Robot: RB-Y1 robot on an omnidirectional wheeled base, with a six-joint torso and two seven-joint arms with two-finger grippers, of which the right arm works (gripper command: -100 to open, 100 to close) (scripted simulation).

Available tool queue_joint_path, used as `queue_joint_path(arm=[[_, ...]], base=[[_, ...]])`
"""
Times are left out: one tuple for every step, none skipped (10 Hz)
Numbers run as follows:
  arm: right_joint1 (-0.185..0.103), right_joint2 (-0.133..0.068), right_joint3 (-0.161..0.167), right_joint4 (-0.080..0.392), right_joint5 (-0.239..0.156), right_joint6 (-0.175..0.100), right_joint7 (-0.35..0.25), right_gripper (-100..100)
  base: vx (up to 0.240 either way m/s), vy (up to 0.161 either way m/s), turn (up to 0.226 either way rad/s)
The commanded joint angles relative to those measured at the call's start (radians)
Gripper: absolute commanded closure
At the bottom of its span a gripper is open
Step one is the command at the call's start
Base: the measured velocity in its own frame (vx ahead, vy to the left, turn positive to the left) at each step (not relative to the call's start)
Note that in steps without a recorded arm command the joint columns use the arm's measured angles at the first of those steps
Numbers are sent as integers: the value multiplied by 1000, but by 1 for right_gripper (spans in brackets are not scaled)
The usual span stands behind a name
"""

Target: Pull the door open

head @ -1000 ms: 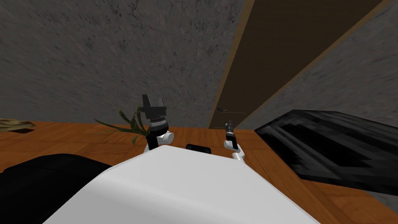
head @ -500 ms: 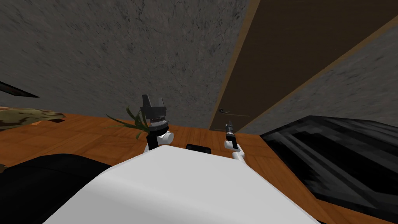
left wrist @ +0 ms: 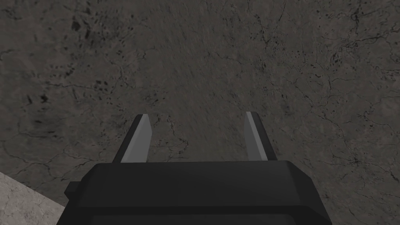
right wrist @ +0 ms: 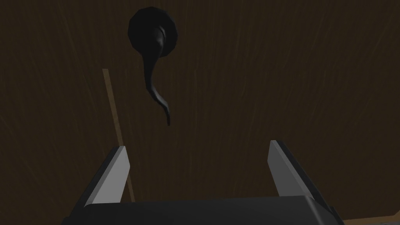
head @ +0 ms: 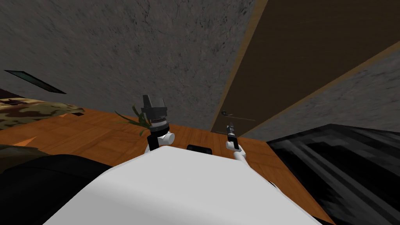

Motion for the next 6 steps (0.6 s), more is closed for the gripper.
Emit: queue_joint_path(arm=[[-16,-7,-2,41,-3,-1,0,-100],[-23,-10,-2,59,-4,-3,-1,-100],[-35,-15,-2,88,-6,-7,-2,-100],[-40,-17,-3,102,-7,-9,-2,-100],[-51,-21,-3,130,-8,-13,-3,-100],[-57,-24,-3,143,-9,-15,-4,-100]], base=[[74,-148,308],[50,-134,183],[47,-119,170],[43,-100,119],[37,-99,151],[25,-103,129]])
